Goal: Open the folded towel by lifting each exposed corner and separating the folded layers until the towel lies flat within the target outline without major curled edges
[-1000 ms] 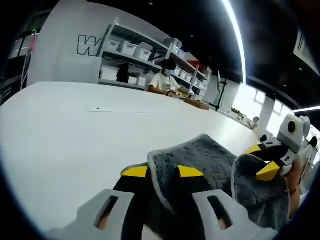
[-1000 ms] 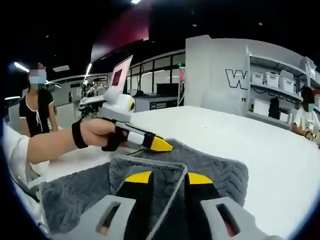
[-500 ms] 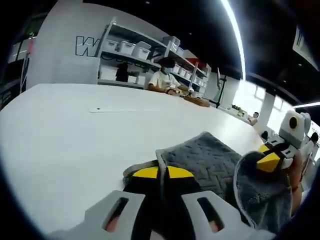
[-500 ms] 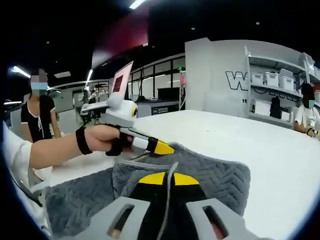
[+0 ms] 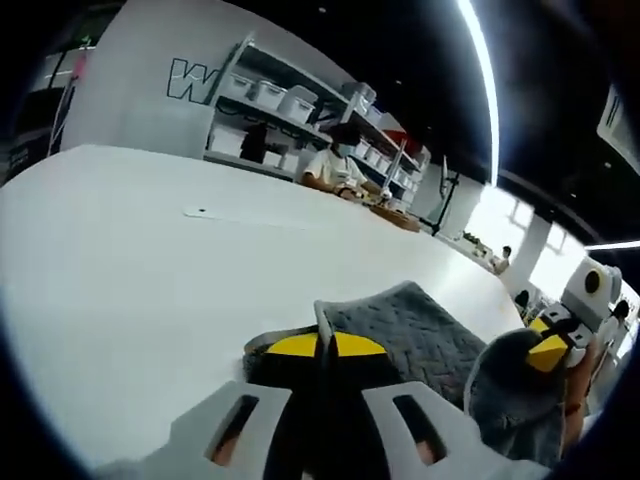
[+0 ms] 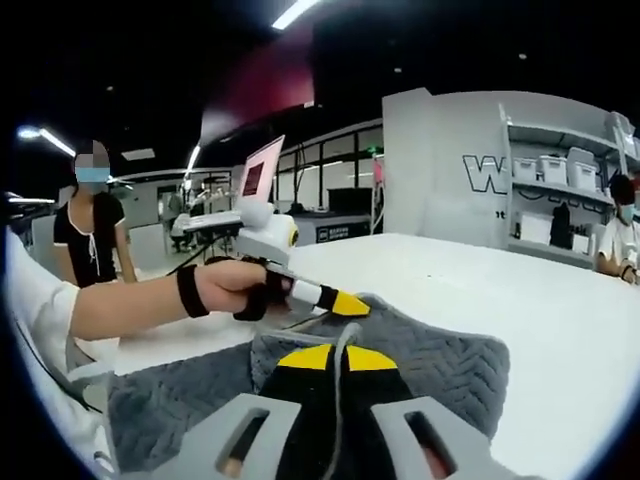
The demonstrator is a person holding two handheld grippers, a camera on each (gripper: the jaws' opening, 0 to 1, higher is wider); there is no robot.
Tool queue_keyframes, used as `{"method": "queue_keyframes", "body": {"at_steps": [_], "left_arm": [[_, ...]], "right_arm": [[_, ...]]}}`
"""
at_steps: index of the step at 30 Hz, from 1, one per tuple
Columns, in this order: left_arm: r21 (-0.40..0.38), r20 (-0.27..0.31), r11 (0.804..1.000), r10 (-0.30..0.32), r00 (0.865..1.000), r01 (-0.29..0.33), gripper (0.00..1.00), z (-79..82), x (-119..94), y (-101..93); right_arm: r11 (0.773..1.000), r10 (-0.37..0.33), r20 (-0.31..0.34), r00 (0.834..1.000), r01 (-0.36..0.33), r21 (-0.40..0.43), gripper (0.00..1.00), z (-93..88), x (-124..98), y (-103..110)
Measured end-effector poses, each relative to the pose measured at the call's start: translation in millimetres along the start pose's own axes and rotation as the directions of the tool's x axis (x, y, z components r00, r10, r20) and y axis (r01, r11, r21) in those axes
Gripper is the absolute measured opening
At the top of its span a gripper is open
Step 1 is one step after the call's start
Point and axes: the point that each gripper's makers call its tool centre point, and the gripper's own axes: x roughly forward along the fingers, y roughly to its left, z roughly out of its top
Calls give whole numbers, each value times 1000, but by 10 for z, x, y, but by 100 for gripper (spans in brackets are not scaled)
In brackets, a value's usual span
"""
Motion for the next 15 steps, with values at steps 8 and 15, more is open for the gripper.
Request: {"method": "queue_keyframes", "body": {"at_steps": [8, 15], "left_arm": [[-26, 21, 1000, -14, 1000, 15, 1, 55, -3, -29], [-51, 32, 998, -22, 999, 24, 1, 108, -8, -60]], "right_arm": [[997, 74, 62, 995, -74, 7, 0, 109, -92, 208], [992, 122, 82, 989, -121, -24, 0, 181, -165, 404]]}}
